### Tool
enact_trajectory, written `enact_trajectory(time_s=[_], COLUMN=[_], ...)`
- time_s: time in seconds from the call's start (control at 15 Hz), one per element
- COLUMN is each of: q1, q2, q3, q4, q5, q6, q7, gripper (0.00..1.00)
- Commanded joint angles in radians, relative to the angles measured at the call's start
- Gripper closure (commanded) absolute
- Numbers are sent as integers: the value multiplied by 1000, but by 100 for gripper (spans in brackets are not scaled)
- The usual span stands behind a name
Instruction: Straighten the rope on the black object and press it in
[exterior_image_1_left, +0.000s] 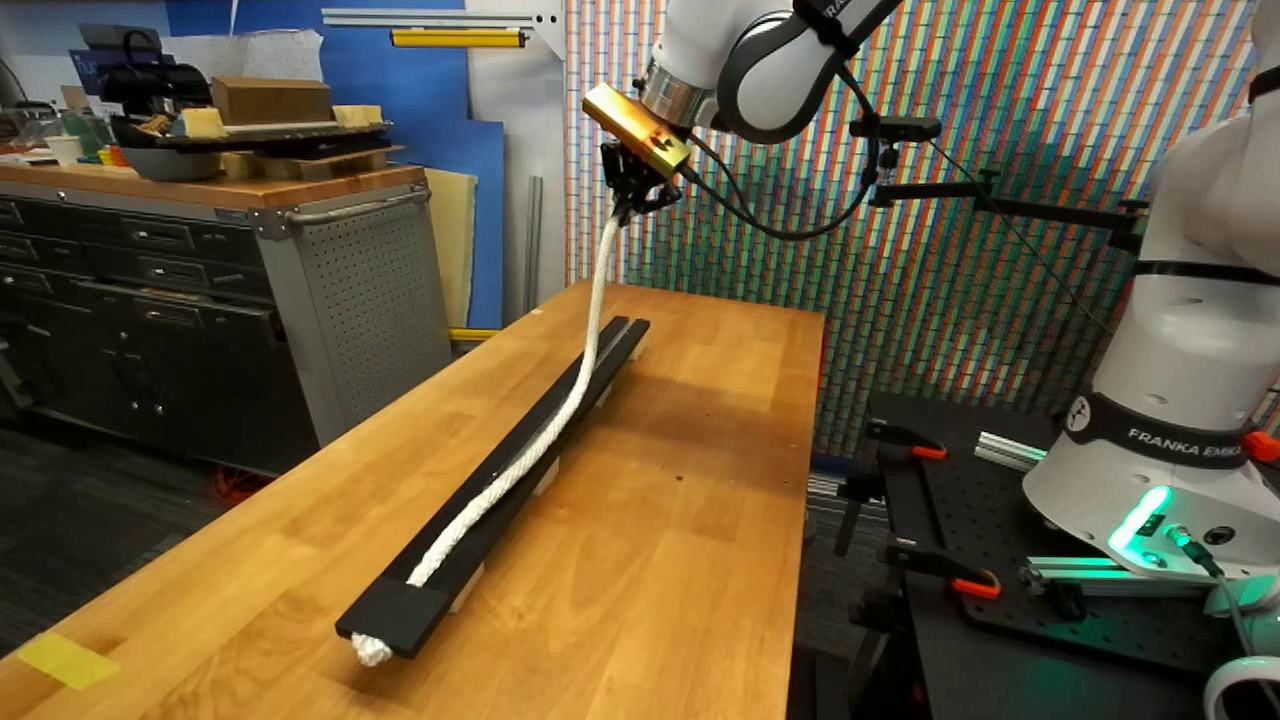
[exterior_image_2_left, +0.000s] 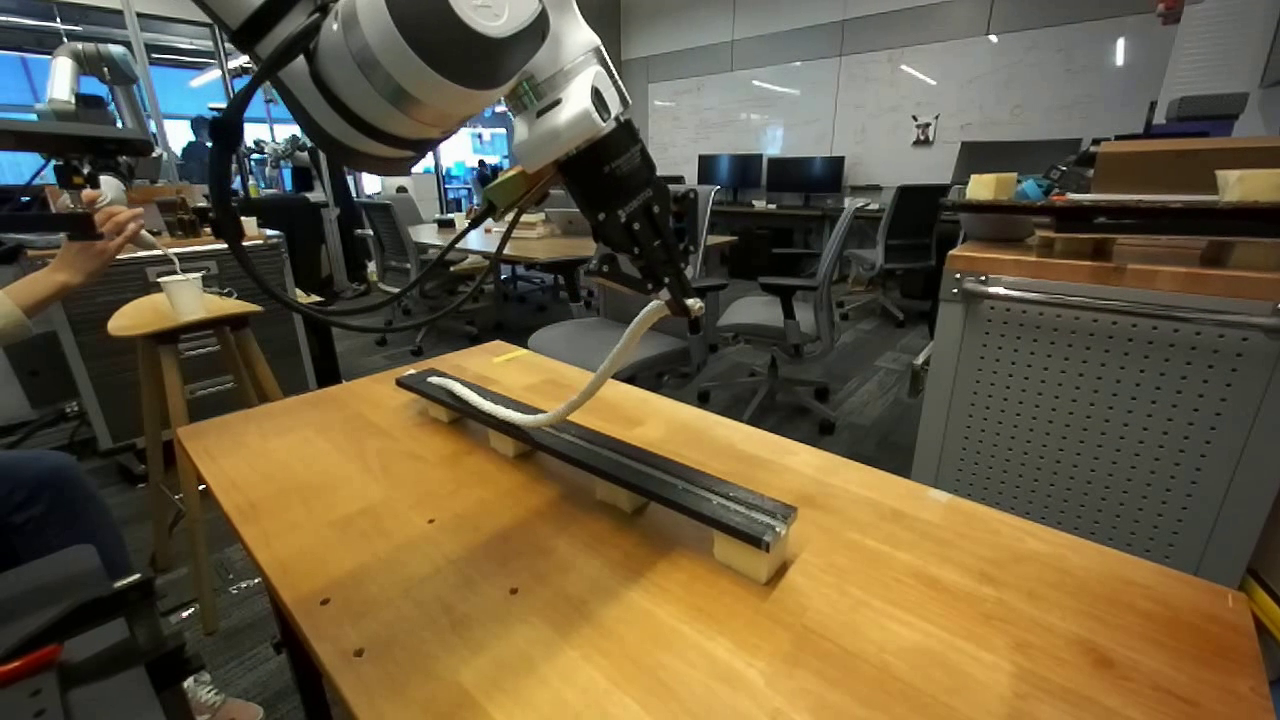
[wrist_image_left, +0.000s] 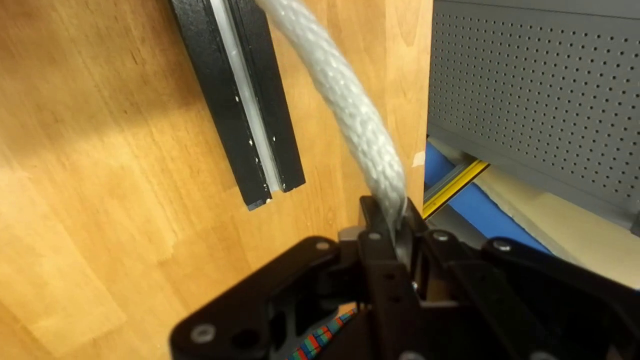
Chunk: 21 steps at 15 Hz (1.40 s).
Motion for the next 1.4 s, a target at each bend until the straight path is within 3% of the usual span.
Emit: enact_trajectory(time_s=[0.0, 1.33], q1=[4, 5], q2=[34, 253], q3=[-15, -53], q4=[62, 103], q5=[-51, -63], q6=[4, 13], q7=[53, 37], gripper=[97, 97])
